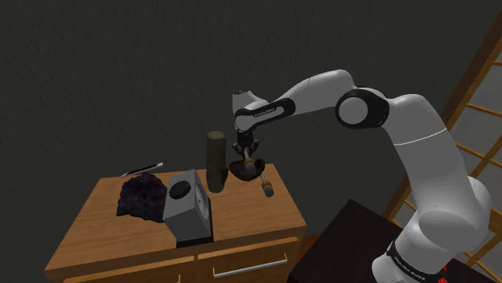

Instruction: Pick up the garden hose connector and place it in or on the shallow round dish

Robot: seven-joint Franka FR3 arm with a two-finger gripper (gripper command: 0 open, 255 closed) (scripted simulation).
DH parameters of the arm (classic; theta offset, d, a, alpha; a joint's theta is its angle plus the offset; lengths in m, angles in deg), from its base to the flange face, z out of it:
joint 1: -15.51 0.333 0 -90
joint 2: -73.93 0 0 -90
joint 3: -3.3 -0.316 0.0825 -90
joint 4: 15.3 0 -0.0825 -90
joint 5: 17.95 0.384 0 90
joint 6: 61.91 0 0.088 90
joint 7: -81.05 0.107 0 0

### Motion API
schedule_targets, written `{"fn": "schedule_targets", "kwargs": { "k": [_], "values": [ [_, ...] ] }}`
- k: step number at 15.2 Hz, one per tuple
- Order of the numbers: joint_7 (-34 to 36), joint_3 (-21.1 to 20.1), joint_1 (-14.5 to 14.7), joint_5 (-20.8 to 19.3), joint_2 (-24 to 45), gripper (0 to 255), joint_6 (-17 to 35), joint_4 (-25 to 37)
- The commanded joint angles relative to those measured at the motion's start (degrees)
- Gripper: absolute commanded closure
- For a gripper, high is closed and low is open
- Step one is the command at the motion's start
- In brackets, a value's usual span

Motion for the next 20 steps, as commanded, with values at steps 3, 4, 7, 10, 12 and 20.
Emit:
{"fn": "schedule_targets", "kwargs": {
  "k": [3,4,7,10,12,20],
  "values": [
    [0.00,0.00,0.00,0.00,-0.01,0,0.01,0.00],
    [0.00,0.00,0.00,0.00,-0.01,0,0.01,0.00],
    [0.00,0.00,0.00,0.00,-0.01,0,0.01,-0.01],
    [-0.28,-0.29,0.21,0.40,-1.42,0,-2.92,1.52],
    [-0.54,-0.52,0.45,0.72,-2.45,0,-5.67,3.26],
    [-0.54,-0.52,0.45,0.72,-2.45,0,-5.67,3.26]
  ]
}}
